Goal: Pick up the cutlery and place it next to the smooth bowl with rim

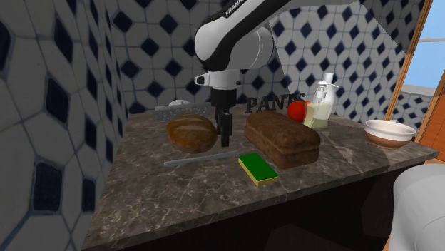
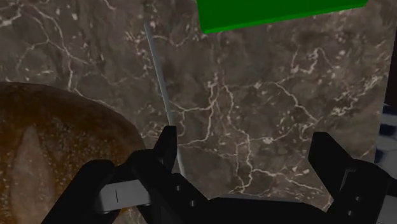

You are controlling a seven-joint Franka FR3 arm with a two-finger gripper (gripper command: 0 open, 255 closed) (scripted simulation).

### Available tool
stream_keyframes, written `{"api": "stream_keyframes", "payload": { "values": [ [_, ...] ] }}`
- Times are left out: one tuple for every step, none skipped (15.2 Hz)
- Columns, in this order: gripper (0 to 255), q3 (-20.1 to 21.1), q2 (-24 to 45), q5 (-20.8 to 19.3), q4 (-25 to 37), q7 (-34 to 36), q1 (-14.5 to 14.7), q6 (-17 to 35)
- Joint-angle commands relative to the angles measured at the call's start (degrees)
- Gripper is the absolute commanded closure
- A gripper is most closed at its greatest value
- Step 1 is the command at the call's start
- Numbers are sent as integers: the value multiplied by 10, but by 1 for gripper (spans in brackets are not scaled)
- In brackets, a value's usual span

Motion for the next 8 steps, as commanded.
{"api": "stream_keyframes", "payload": {
  "values": [
    [0, -24, 58, 30, 34, -72, 6, 16],
    [0, -32, 85, 48, 52, -104, 7, 21],
    [0, -37, 114, 67, 70, -136, 7, 25],
    [0, -40, 142, 86, 89, -168, 4, 27],
    [0, -41, 171, 106, 110, -199, 1, 28],
    [0, -39, 174, 109, 106, -201, -2, 35],
    [0, -38, 178, 112, 102, -203, -2, 42],
    [0, -37, 182, 115, 98, -205, -3, 49]
  ]
}}
